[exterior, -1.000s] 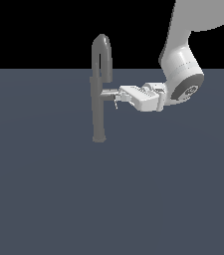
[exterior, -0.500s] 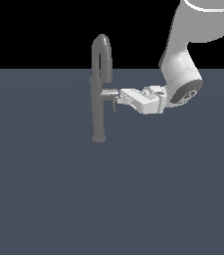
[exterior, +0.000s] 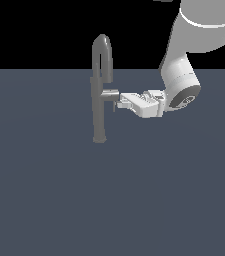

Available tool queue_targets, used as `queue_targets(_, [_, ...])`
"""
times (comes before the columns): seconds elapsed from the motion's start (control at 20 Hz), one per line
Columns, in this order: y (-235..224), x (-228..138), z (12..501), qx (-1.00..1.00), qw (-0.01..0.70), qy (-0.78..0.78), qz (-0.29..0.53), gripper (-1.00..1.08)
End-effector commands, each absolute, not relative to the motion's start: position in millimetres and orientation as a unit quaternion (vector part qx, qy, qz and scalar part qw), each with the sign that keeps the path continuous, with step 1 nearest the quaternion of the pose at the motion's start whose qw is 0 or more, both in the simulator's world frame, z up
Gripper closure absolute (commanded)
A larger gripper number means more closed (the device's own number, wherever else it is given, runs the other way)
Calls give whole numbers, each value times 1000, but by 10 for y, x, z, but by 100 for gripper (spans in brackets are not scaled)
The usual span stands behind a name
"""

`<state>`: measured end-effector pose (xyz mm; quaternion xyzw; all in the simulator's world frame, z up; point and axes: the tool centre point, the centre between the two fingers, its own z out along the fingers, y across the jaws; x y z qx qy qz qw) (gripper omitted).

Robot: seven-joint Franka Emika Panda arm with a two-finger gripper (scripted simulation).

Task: Turn on the faucet by rotating a designated handle.

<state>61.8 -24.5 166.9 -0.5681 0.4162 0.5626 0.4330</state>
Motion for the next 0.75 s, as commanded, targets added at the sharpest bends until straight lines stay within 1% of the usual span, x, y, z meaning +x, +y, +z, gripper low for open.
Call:
queue_targets(0.0, [-149,719,1661,-570,437,416,559,108])
queue_targets(0.7, [-45,925,1365,-559,434,432,558,108])
